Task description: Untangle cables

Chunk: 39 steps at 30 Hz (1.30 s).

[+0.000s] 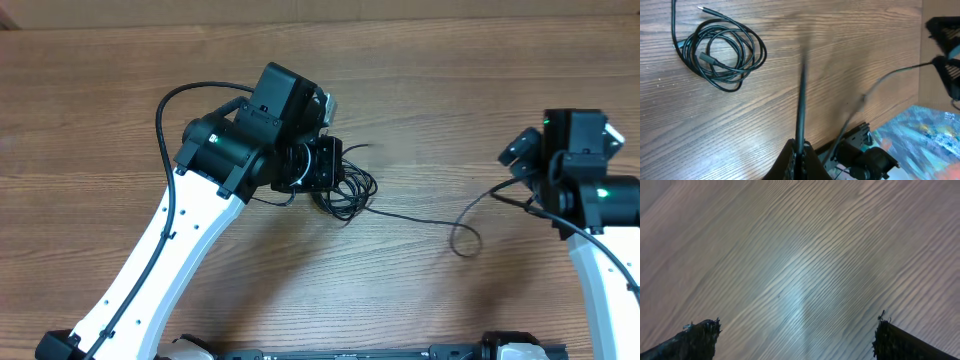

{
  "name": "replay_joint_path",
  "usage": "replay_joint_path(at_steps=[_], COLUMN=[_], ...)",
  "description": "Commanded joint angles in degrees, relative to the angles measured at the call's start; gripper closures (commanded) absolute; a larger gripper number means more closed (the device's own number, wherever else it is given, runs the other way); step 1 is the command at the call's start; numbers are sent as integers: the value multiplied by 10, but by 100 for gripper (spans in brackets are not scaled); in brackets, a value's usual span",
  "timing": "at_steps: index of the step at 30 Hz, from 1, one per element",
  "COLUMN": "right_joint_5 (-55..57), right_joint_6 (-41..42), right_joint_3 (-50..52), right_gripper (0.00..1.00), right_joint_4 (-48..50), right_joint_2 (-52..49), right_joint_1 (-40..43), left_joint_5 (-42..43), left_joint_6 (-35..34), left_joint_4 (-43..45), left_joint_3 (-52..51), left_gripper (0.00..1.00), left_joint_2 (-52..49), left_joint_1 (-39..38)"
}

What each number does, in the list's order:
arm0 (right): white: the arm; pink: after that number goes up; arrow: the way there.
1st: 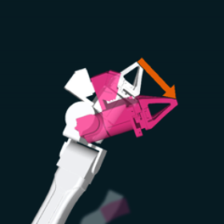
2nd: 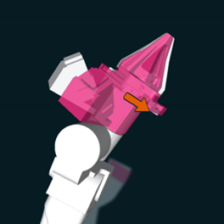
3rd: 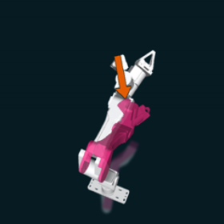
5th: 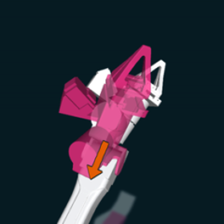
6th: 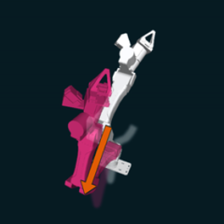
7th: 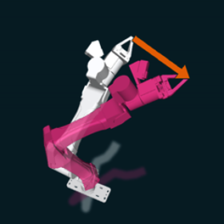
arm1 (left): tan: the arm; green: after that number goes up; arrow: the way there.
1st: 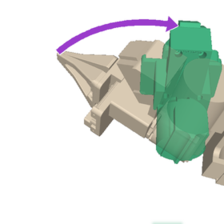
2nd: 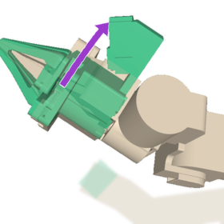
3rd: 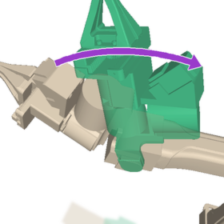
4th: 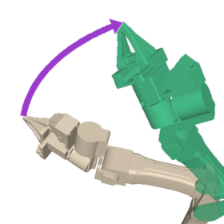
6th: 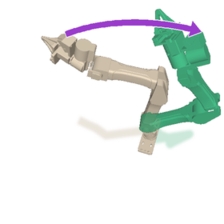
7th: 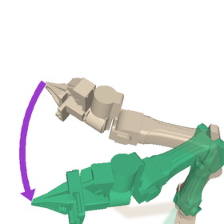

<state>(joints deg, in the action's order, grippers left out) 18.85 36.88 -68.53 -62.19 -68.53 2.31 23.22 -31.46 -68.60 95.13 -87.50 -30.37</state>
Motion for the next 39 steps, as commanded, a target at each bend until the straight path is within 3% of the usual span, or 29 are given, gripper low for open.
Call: replay_joint_path(at_steps=[1,13,19,27,39], right_joint_5=[-14,-333,-552,-689,-729], right_joint_6=[6,-68,-195,-416,-558], right_joint_3=[-24,-24,-24,-24,-24], right_gripper=[0,0,0,0,3], right_joint_4=[2,12,19,-14,45], right_joint_2=[1,1,1,1,1], right_joint_1=[35,63,48,30,-59], left_joint_5=[-12,-4,84,49,73], left_joint_6=[7,6,-32,-205,-280], left_joint_4=[3,29,149,212,214], left_joint_3=[6,6,6,6,6], left_gripper=[96,96,96,96,96], left_joint_2=[6,6,6,6,6], left_joint_1=[3,2,4,28,-13])
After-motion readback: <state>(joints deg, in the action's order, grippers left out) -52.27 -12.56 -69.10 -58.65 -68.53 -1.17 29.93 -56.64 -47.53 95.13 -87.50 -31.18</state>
